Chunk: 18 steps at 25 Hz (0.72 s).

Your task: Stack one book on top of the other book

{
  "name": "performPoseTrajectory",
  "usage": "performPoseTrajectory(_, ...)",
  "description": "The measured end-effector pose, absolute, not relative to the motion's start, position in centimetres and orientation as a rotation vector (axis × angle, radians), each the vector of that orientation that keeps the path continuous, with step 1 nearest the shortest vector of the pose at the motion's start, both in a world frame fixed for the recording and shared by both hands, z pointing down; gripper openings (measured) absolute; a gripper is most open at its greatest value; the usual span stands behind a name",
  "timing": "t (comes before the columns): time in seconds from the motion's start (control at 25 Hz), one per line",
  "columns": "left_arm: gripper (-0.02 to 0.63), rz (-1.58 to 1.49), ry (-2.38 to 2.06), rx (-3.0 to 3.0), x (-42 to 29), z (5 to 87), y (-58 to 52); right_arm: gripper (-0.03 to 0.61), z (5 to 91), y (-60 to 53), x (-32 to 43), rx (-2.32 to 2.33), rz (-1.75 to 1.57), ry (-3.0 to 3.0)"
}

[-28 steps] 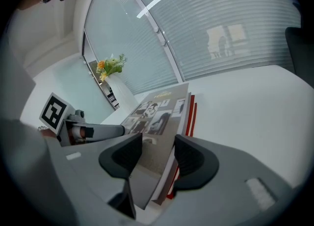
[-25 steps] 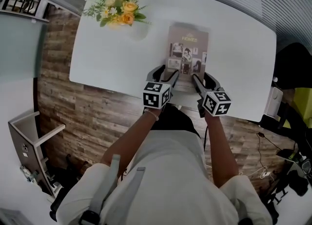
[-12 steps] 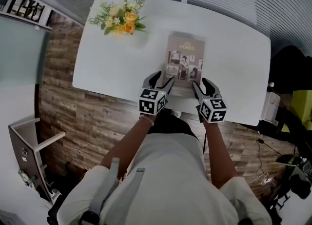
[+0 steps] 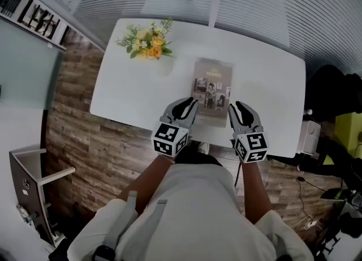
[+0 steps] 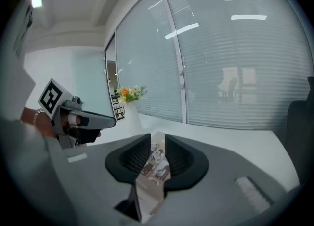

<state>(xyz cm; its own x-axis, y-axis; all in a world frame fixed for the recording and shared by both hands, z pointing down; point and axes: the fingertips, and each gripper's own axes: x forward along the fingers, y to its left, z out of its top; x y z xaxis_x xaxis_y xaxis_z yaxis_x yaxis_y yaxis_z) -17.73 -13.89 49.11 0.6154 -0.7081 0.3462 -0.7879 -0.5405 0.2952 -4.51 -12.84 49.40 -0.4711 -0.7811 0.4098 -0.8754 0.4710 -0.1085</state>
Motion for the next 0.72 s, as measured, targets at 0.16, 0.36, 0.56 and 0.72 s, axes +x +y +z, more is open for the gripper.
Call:
performPoseTrajectory(0.16, 0.041, 0.192, -1.188, 2.493, -17.5, 44.8, -13.6, 0.064, 45.3, -12.7, -5.1, 1.393, 0.35, -2.463)
performPoseTrajectory(0.36, 0.021, 0.121, -1.187, 2.566, -17.5, 40.2, -13.1, 0.044, 40.7, -11.9, -6.1, 1.36, 0.237, -2.508)
performPoseTrajectory(0.56, 0.008, 0.049, -1.191, 2.61, -17.7, 36.3, -12.6, 0.029, 36.7, -11.3, -7.1, 1.335, 0.172, -2.558)
performPoseTrajectory(0.72, 0.006, 0.02, -1.191, 2.64, -17.7, 33.9, -12.3, 0.025, 34.0, -10.9, -7.6, 1.329, 0.126, -2.584)
